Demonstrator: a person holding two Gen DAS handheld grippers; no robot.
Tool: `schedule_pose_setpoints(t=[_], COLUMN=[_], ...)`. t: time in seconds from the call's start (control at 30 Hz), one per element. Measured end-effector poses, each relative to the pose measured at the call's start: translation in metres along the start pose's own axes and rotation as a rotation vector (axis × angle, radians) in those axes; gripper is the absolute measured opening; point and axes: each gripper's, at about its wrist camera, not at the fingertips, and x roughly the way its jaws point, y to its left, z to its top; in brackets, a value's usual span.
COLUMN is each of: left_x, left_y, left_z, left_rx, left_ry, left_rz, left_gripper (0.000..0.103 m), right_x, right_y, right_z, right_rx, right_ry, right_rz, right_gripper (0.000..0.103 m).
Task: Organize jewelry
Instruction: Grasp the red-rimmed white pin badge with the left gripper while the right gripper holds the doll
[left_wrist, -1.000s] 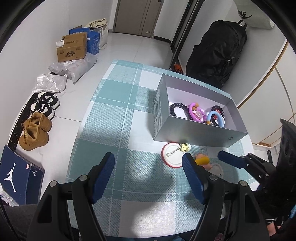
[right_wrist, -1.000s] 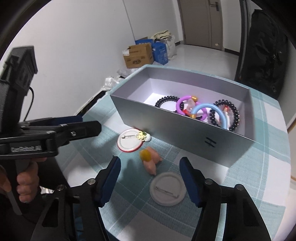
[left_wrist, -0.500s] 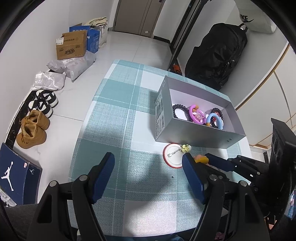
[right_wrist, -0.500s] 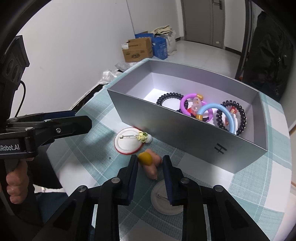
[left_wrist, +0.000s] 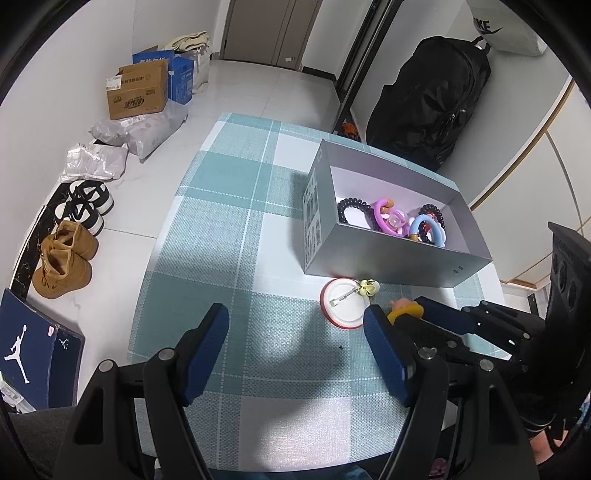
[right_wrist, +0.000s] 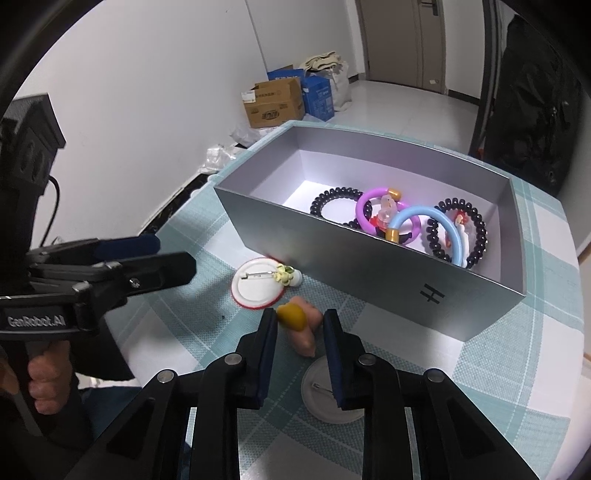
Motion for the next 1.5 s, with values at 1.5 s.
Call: schedule_pose_setpoints(t=[1.5], left_x=[0.031], left_y=[-0.058], left_z=[-0.013], left_rx=[0.283], left_ry=[0.067], left_rz=[0.077], left_gripper=[0.038], right_x=[-0.084], right_y=[-0.040], right_z=[-0.017], right_rx=[0.145], right_ry=[-0.150], right_rz=[0.007], right_gripper=[0.024])
